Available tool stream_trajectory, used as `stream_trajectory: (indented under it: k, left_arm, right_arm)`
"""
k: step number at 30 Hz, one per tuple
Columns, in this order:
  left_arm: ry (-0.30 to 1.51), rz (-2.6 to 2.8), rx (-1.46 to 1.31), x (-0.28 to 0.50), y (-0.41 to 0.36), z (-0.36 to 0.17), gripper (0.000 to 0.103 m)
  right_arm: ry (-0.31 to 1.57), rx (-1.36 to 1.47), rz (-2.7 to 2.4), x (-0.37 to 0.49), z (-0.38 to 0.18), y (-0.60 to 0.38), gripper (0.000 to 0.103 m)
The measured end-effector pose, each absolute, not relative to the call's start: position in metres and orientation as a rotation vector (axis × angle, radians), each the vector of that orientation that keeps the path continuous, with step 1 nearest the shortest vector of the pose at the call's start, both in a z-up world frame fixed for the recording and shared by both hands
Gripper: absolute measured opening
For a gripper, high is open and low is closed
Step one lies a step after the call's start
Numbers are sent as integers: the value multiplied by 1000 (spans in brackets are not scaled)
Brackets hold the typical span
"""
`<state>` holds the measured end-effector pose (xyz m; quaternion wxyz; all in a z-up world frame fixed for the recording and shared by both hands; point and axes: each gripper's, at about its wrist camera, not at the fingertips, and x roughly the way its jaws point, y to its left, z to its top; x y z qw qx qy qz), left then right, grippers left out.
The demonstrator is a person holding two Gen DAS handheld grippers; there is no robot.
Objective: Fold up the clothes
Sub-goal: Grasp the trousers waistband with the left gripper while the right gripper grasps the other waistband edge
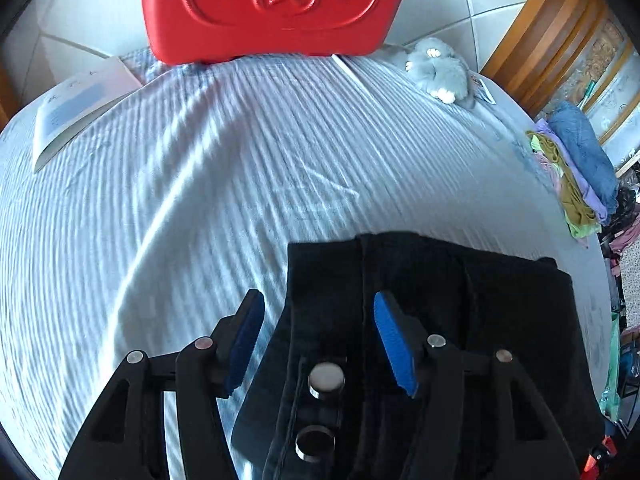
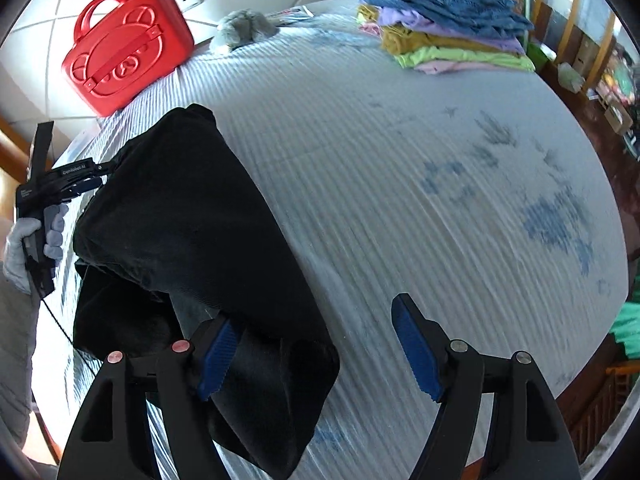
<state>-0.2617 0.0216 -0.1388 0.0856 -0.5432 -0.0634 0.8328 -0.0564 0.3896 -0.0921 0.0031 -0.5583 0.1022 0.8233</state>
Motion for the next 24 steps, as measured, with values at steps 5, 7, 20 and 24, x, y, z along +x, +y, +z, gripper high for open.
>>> stream_trajectory:
  k: [5, 7, 20, 24]
  left_arm:
    - [-231, 2468, -1610, -271, 20, -146, 65]
    - [-254, 2428, -1586, -269, 21, -146, 44]
    - [-203, 2745, -1222, -200, -4, -35, 25]
    - [-183, 2816, -1118, -171, -34, 7, 25]
  right_arm:
    - [337, -1745, 2583, -52, -92, 391, 74]
    - [345, -1743, 2571, -51, -94, 393, 74]
    - [367, -1753, 2624, -31, -105, 375, 99]
    - [240, -1661, 2633, -50, -124, 360, 99]
